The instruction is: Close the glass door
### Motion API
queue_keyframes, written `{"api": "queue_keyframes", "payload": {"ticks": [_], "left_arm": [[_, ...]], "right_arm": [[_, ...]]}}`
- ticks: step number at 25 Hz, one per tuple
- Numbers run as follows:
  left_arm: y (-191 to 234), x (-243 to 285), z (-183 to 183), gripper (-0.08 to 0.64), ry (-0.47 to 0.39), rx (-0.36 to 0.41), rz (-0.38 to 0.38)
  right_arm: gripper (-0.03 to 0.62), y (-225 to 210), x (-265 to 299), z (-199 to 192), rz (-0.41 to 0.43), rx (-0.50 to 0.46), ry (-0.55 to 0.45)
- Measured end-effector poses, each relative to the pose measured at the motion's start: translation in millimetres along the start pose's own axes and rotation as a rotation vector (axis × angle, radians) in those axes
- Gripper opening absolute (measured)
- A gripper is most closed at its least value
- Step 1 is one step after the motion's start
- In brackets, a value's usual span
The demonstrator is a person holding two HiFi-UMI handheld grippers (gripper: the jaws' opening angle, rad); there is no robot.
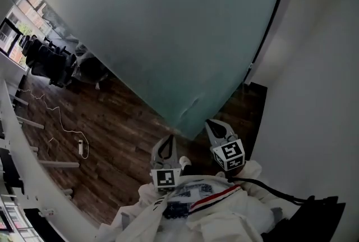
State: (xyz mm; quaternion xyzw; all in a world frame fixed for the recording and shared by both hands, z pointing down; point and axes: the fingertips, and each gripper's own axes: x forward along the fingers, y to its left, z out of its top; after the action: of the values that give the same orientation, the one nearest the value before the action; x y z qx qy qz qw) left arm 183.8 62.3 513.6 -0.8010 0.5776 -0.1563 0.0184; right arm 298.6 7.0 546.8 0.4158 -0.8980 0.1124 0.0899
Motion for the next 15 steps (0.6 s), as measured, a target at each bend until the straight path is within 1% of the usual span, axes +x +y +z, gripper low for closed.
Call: {"api": "queue_keyframes", "payload": {"ticks": [1,2,3,4,6,8,10,11,12,15], "left_arm": [[7.5,-1.7,4.1,0.002,-0.015,-0.014,0.008],[14.2,-2.3,9.6,0.002,-0.033,-0.027,0.007],[20.2,-2.2,15.7,0.002,-0.048,-0.038,0.002],[25.3,-2.0,22.0,0.002,-0.058,-0.045,-0.003],[32.9,-2.4,35.8,0.002,-0.081,-0.040,-0.007],[40.5,-3.4,43.2,0.002,-0.090,-0.035,-0.001],[55.2,1.7,32.0,0.002,-0.076,-0.029,0.007],[65.4,5.1,22.4,0.002,-0.067,-0.025,0.013],[75.5,5.8,15.6,0.002,-0.062,-0.025,0.019],[100.8,0.1,9.0,0.002,-0.063,-0.038,0.040]], "right_arm": [[0.007,3.6,9.4,5.8,0.018,-0.022,-0.004],[0.062,7.7,19.8,11.2,0.040,-0.044,-0.002],[0.150,11.6,30.6,15.4,0.062,-0.065,0.009],[0.186,14.5,40.3,18.7,0.078,-0.086,0.026],[0.186,16.2,53.0,27.4,0.082,-0.117,0.043],[0.186,14.5,60.7,37.9,0.060,-0.123,0.024],[0.180,11.4,78.7,36.1,0.039,-0.117,0.014],[0.146,10.6,90.0,31.5,0.034,-0.115,0.015],[0.131,11.4,97.2,29.4,0.034,-0.114,0.012],[0.121,15.5,100.1,35.6,0.037,-0.111,-0.023]]}}
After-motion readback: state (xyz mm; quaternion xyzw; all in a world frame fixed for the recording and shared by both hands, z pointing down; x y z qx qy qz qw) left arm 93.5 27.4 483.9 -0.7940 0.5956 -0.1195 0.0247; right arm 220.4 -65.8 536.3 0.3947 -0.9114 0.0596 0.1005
